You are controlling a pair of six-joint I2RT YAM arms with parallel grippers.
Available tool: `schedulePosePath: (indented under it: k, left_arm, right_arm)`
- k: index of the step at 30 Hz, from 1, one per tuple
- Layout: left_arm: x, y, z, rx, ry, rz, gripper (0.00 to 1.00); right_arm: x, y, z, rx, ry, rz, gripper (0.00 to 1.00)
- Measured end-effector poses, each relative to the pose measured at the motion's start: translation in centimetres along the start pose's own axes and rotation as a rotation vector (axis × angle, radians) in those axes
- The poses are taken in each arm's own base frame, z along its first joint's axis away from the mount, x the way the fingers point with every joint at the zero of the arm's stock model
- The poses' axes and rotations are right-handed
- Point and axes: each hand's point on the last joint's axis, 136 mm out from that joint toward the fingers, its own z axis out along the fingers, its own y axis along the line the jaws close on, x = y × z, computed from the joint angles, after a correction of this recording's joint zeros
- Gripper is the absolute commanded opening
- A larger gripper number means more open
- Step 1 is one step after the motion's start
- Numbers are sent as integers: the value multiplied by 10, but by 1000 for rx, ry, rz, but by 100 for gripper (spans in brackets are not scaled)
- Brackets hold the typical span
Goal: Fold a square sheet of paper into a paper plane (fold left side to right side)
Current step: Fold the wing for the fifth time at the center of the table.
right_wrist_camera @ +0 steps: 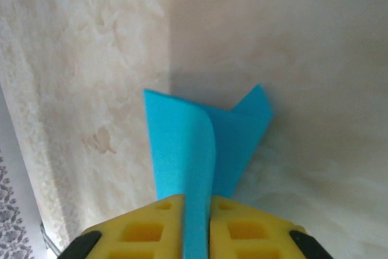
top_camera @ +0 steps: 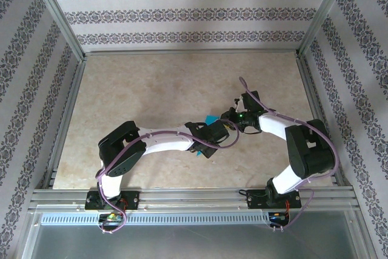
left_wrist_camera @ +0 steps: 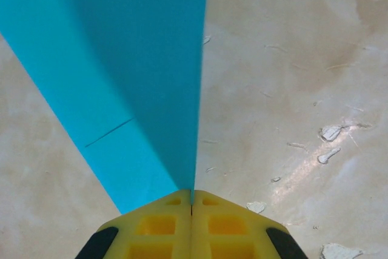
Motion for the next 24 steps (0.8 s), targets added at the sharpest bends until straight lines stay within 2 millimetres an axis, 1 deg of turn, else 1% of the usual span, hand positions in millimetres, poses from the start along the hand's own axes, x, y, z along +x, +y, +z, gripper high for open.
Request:
schedulePosePath:
  k: [2,6,8,11,15,17,22,24]
  left_arm:
    - [3,0,2,3,4,-3,0]
    - [13,0,4,50,22,-30,0]
    - [15,0,3,99,23,-68,0]
    - [11,0,0,185,13,-137,0]
    - [-5,-4,-4,324,-19,-245,0]
    - [-9,-5,-4,398,-32,-309,0]
    - [-8,-3,2,556,-49,-477,0]
    - [-9,-3,3,609,-60,-534,0]
  right_arm:
    - [-8,-4,-15,18,-47,-10,38]
    - [-25,-6,-48,54,-158,-62,48]
    - [-28,-7,-64,61,-206,-89,50]
    - [-26,-11,-75,68,-240,-121,52]
    - [-14,-18,-73,64,-224,-143,51]
    - [-8,-21,-69,53,-207,-148,47]
    - [4,-22,-60,1,-185,-159,47]
    - [9,-20,-55,-21,-176,-165,47]
